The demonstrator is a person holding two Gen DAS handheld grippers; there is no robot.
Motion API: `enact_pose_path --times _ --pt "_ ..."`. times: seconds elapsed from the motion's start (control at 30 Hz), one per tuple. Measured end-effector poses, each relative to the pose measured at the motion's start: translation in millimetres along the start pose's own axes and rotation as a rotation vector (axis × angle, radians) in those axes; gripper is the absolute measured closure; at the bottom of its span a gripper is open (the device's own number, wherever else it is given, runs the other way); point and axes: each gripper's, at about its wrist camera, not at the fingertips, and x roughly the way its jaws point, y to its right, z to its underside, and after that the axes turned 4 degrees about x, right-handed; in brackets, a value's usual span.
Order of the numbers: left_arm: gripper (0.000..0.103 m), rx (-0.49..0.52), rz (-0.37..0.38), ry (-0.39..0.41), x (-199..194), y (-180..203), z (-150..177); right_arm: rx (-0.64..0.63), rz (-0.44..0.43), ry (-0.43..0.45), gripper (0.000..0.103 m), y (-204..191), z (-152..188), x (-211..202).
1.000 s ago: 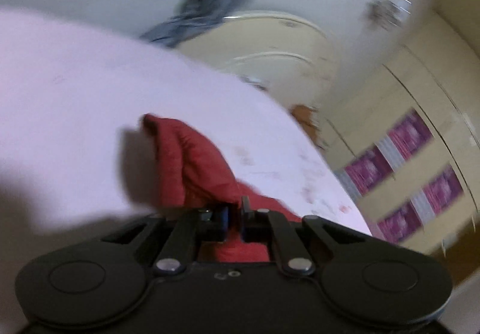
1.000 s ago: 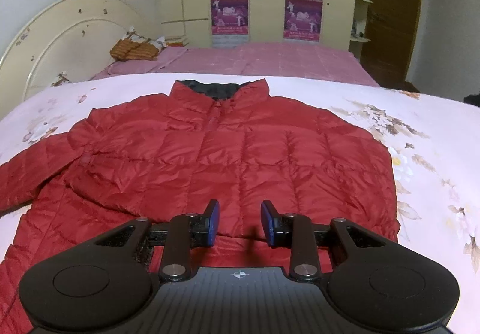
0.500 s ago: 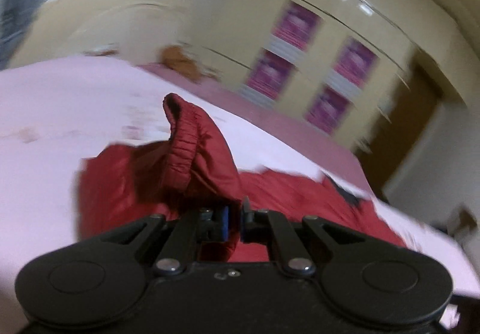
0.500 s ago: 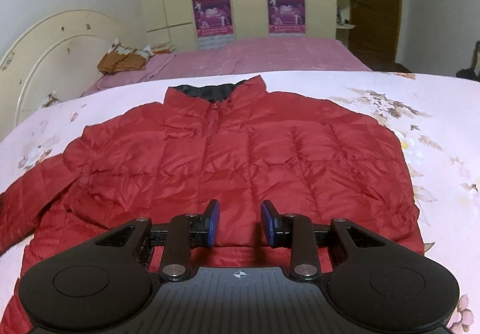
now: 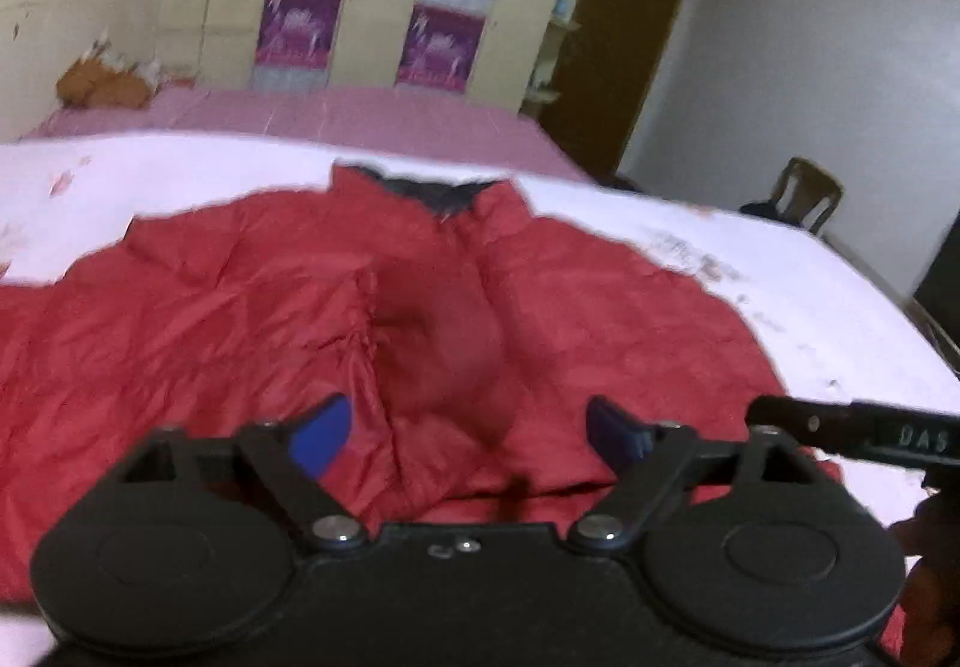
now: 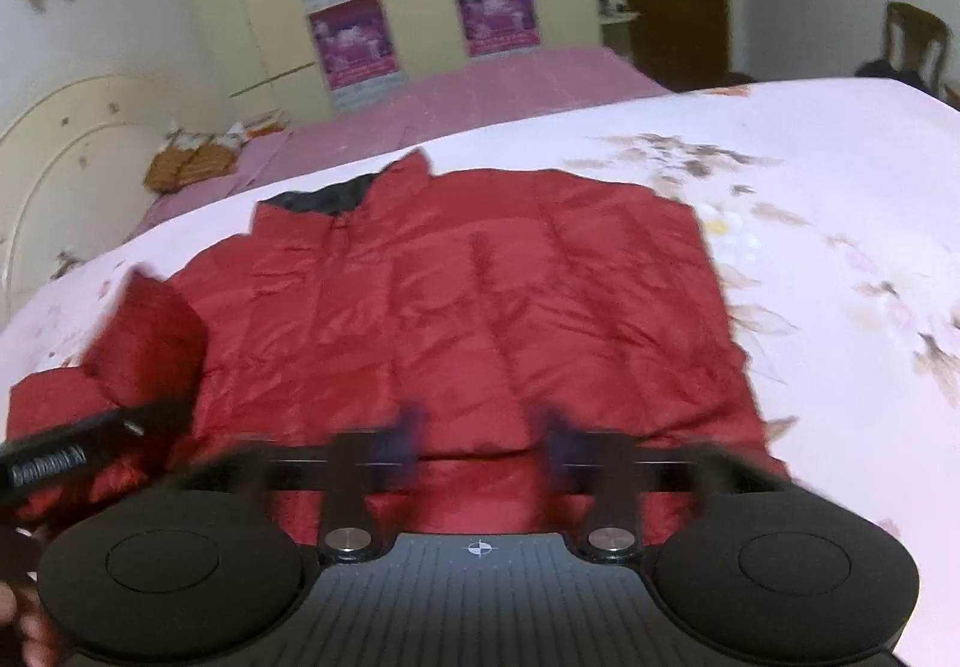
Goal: Fold large clothes
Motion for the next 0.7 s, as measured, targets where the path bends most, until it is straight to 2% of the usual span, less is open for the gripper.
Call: enact_pose_path --times 0.1,0.13,0.17,0.23,0.3,0.4,0.43,0.57,0.7 --pt "0.032 -0.005 -0.016 0.033 -17 0 3 0.003 -0.039 0.014 0.004 2 -2 -8" --pt "0.035 -0.021 -0.030 0.040 -24 -3 6 0.014 -0.070 0.017 0.010 3 -3 -9" --pt "0.036 -0.039 -0.056 0.047 -32 -9 6 0.029 -0.103 0.018 0.021 1 -3 -10" --pt "0.038 -0.058 -0.130 0.064 -48 -22 13 0.052 -0.167 -0.005 0.024 -5 -3 -6" --pt "0.038 -0.076 -0.228 0.075 -65 -40 23 0.059 -0.232 -0.042 0.031 -18 -1 1" --pt "0.038 -0.143 -0.337 0.071 -84 -73 38 0.067 -0.305 -0.095 0.033 -40 5 16" --pt "0.038 -0.163 -0.354 0.063 -88 -81 42 0.070 -0.319 -0.116 0.035 -48 7 23" --pt "0.038 -0.172 -0.386 0.048 -93 -95 51 0.094 -0.352 -0.197 0.058 -72 14 51" --pt "0.039 -0.193 -0.387 0.051 -105 -99 61 0.080 -0.346 -0.204 0.062 -86 15 62"
